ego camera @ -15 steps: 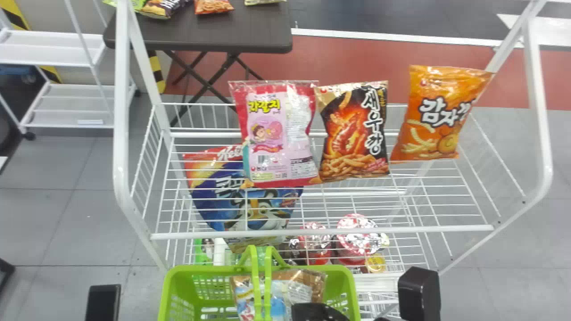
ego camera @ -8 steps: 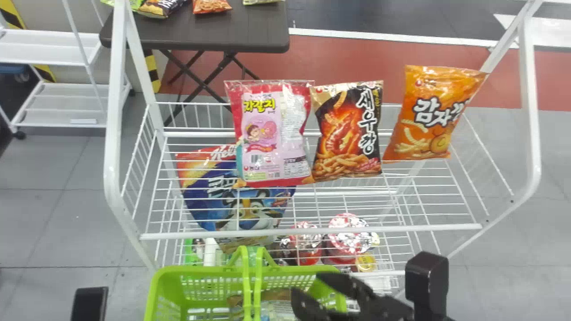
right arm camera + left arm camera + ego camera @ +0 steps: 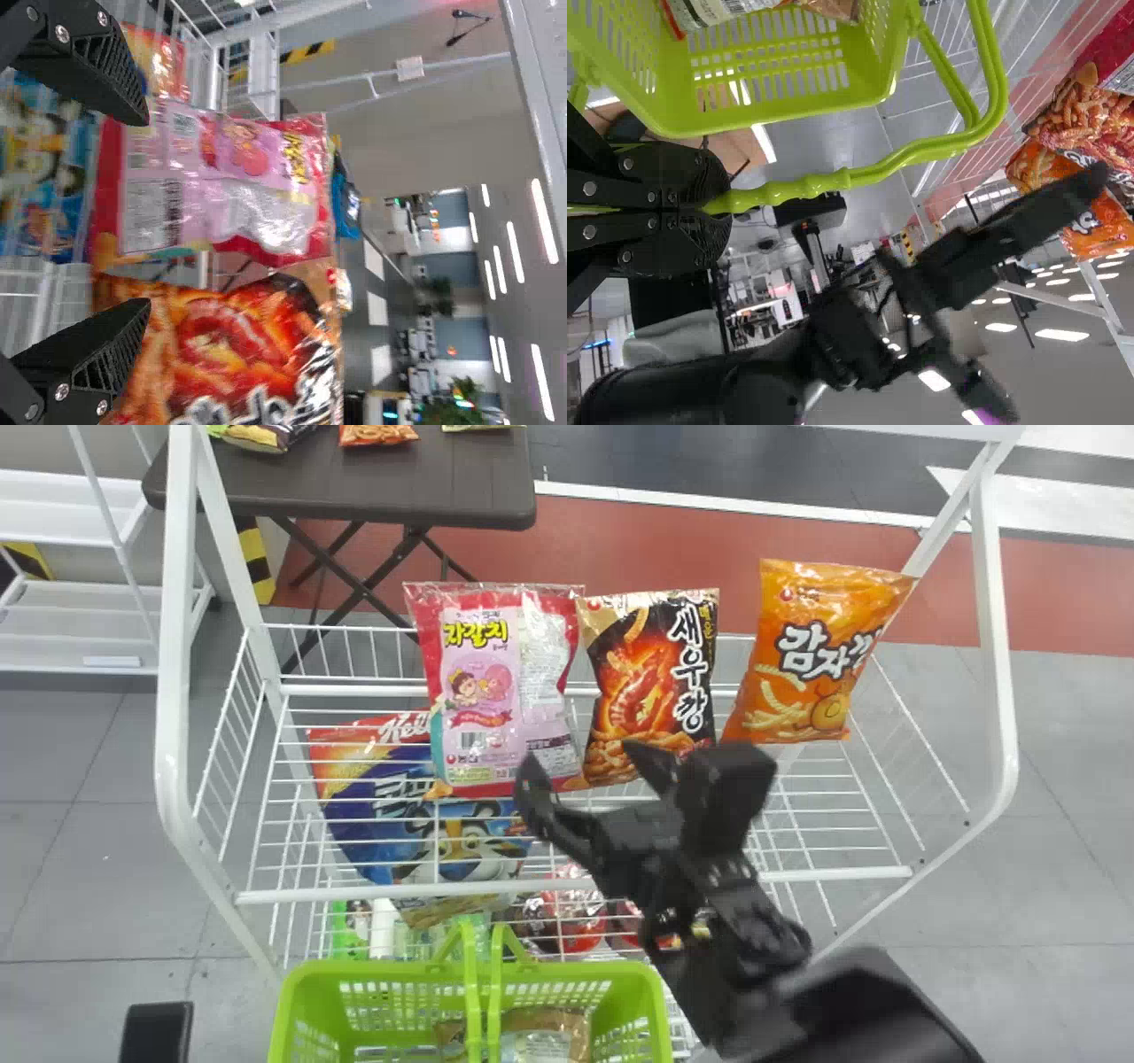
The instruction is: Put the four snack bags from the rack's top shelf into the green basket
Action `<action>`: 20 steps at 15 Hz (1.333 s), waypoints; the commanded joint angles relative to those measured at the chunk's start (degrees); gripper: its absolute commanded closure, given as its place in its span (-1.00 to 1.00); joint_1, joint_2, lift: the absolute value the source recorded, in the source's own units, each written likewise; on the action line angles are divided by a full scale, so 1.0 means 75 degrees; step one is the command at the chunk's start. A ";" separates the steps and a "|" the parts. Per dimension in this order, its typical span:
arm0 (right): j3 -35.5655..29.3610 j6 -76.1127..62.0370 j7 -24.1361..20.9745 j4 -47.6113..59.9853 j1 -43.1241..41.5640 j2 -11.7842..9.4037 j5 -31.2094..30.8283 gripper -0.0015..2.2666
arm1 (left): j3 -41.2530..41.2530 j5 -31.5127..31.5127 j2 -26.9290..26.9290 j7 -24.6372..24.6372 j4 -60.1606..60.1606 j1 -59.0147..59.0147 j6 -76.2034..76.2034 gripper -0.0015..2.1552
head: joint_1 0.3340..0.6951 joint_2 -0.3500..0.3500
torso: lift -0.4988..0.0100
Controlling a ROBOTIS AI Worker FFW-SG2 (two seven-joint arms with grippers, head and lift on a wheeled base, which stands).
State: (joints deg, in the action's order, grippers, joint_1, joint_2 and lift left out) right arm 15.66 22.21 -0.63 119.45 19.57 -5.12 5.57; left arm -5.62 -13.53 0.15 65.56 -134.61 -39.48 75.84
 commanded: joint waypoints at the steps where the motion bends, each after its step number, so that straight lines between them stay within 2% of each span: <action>1: 0.0396 0.0433 -0.0009 -0.0810 -0.1168 0.0601 -0.0449 -0.92 | -0.0001 -0.0001 0.0027 0.0060 0.0148 0.0025 -0.0110 0.99 | 1.00 -0.28 | 0.96; 2: 0.0548 0.0737 -0.0045 -0.1091 -0.1543 0.0690 -0.0625 -0.92 | -0.0036 -0.0012 0.0038 0.0083 0.0195 0.0049 -0.0156 0.99 | 1.00 -0.14 | 0.96; 4: 0.0806 0.1440 -0.0478 -0.1524 -0.2282 0.0690 -0.0766 -0.92 | -0.0130 -0.0071 0.0050 0.0177 0.0277 0.0095 -0.0180 0.99 | 1.00 -0.01 | 0.96; 7: 0.0888 0.1862 -0.0924 -0.1794 -0.2622 0.0690 -0.0766 -0.90 | -0.0294 -0.0223 0.0109 0.0200 0.0406 0.0224 -0.0180 0.99 | 1.00 0.05 | 0.96; 8: 0.0865 0.1980 -0.0912 -0.1958 -0.2786 0.0690 -0.0766 -0.78 | -0.0317 -0.0235 0.0109 0.0200 0.0406 0.0248 -0.0180 0.99 | 1.00 0.05 | 0.96; 9: 0.0818 0.2237 -0.0748 -0.2146 -0.2973 0.0690 -0.0695 -0.49 | -0.0317 -0.0247 0.0109 0.0200 0.0417 0.0283 -0.0180 0.99 | 1.00 0.05 | 0.96; 10: 0.0806 0.2472 -0.0537 -0.2228 -0.3102 0.0690 -0.0637 -0.12 | -0.0305 -0.0247 0.0109 0.0200 0.0441 0.0318 -0.0180 0.99 | 1.00 0.06 | 0.96; 11: 0.0794 0.2683 -0.0490 -0.2228 -0.3161 0.0690 -0.0602 0.46 | -0.0294 -0.0247 0.0109 0.0189 0.0464 0.0353 -0.0180 0.99 | 1.00 0.06 | 0.96; 12: 0.0830 0.2659 -0.0420 -0.2228 -0.3172 0.0690 -0.0613 0.75 | -0.0294 -0.0247 0.0109 0.0189 0.0488 0.0388 -0.0180 0.99 | 1.00 0.08 | 0.96; 14: 0.0806 0.2636 -0.0150 -0.2228 -0.3231 0.0690 -0.0660 0.88 | -0.0329 -0.0247 0.0109 0.0189 0.0488 0.0388 -0.0180 0.99 | 1.00 0.09 | 0.96; 17: 0.0830 0.2448 0.0073 -0.2075 -0.3032 0.0690 -0.0637 0.90 | -0.0387 -0.0258 0.0097 0.0189 0.0488 0.0388 -0.0180 0.99 | 1.00 0.14 | 0.96; 20: 0.0841 0.2753 0.0119 -0.1044 -0.2434 0.0690 -0.0695 0.90 | -0.0434 -0.0258 0.0085 0.0189 0.0476 0.0388 -0.0180 0.99 | 1.00 0.17 | 0.96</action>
State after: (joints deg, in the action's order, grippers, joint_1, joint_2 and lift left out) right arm 22.01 41.50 0.14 108.08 -0.78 0.00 0.54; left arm -8.75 -15.47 0.82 66.95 -130.96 -36.56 74.49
